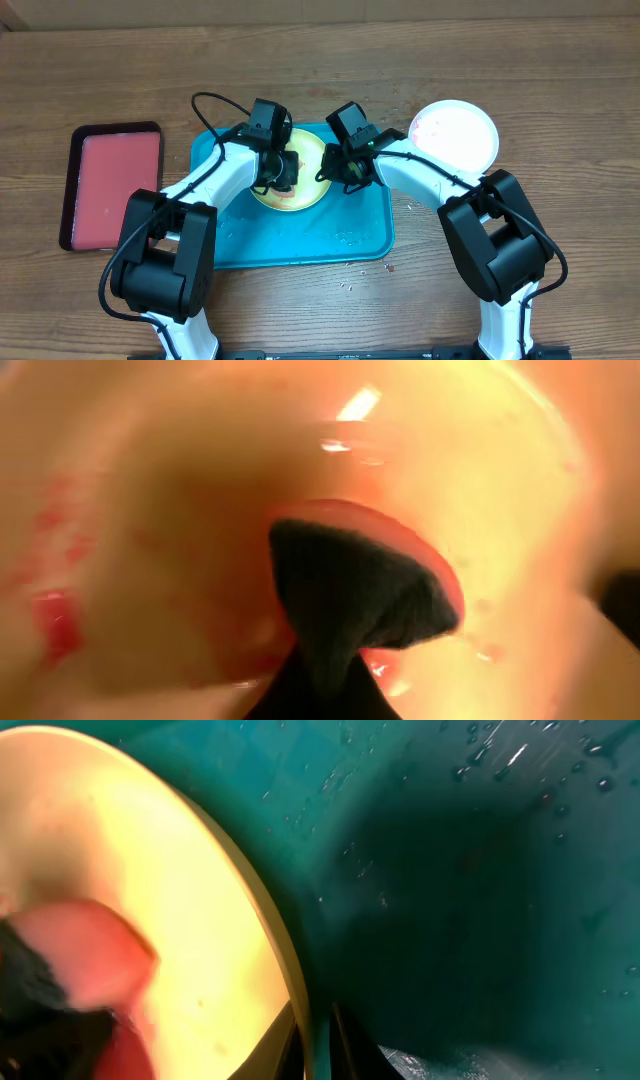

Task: Clean dirty plates on tray and stack at the side

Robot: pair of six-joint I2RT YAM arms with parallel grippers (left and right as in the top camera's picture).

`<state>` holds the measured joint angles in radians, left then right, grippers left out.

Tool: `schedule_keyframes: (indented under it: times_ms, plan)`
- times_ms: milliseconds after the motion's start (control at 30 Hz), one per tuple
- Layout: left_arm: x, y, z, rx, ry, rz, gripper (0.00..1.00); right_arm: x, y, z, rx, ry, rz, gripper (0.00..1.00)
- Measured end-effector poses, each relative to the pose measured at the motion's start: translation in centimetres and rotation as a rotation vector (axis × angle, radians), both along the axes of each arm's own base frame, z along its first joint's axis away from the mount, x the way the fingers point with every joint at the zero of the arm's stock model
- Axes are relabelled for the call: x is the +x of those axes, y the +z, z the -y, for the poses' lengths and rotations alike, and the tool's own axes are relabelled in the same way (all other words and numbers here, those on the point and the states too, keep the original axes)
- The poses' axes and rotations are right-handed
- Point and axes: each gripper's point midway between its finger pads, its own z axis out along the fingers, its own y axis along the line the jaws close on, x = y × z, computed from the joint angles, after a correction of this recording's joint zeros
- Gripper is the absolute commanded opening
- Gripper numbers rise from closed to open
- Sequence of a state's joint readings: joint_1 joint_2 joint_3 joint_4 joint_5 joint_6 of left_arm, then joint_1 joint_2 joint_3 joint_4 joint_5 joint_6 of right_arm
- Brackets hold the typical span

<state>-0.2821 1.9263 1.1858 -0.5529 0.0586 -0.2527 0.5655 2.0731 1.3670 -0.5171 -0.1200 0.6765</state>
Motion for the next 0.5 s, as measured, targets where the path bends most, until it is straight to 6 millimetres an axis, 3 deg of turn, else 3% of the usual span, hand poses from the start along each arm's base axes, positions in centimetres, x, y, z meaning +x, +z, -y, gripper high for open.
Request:
schedule_keyframes:
  times_ms: [300, 500]
  plan:
    - [1.2, 0.6, -5.8, 0.266, 0.157, 0.017, 0.04, -0.1, 0.0, -0.1, 0.006, 0.003, -0.004, 0.11]
    - [2.3, 1.6, -6.6, 0.316, 0.194, 0.021, 0.04, -0.3, 0.1, -0.6, 0.012, 0.024, -0.004, 0.07]
